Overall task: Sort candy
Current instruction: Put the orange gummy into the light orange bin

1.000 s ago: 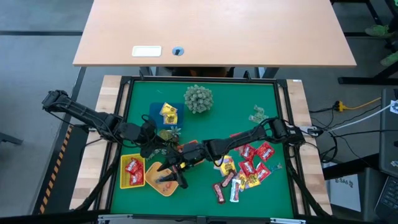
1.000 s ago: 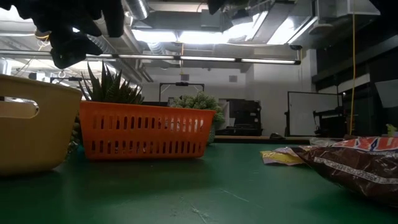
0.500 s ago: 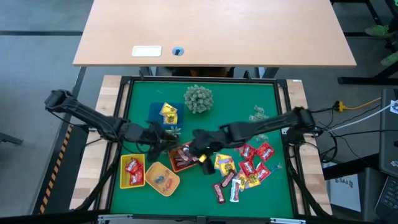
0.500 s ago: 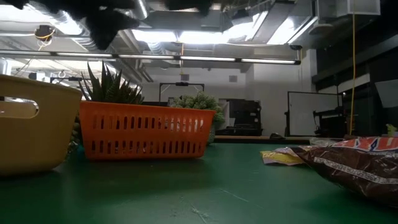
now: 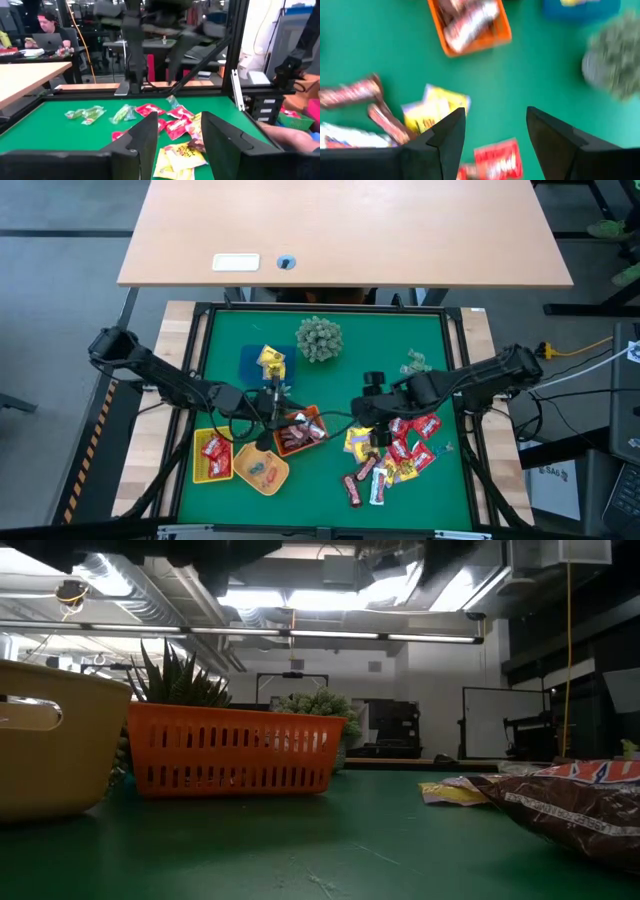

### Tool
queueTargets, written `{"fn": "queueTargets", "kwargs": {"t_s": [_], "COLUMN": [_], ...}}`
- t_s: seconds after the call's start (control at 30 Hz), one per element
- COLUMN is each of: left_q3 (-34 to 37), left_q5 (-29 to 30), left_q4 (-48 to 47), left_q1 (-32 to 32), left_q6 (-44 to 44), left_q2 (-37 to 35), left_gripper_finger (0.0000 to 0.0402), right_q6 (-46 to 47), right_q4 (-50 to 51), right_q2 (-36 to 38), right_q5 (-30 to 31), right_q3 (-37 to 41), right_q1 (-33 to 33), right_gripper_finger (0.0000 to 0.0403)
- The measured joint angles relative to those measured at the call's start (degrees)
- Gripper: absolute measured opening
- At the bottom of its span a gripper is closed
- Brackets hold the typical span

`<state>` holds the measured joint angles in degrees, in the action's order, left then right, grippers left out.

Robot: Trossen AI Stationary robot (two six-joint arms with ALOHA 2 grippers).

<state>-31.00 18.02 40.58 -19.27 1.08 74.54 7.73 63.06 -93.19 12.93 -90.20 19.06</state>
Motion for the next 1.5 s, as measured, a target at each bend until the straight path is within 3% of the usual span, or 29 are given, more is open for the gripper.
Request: {"fn": "queueTargets", "kwargs": {"t_s": [0.3, 0.5, 1.07, 1.5], "left_q3": [0.0, 0.0, 0.0, 0.0], "left_q5": [0.0, 0.0, 0.0, 0.0], "left_q4": [0.3, 0.7, 0.6, 0.6], "left_q1": [0.0, 0.0, 0.0, 0.0], "left_q6": [-0.2, -0.2, -0.2, -0.1], "left_q2": [1.6, 1.6, 1.6, 1.6], "left_gripper_finger": [0.0137, 0.0137, 0.0137, 0.0137], "right_q6": [20.1, 29.6, 19.2, 18.9], "right_q4": [-4.6, -8.5, -20.6, -28.2], "right_q2": [11.0, 11.0, 10.8, 10.8], "right_q5": [2.0, 2.0, 1.4, 1.4], "right_q3": [25.1, 33.9, 45.2, 50.2], "right_q1": [0.0, 0.0, 0.0, 0.0], "right_gripper_finger": [0.0209, 0.0209, 0.0209, 0.0209]}}
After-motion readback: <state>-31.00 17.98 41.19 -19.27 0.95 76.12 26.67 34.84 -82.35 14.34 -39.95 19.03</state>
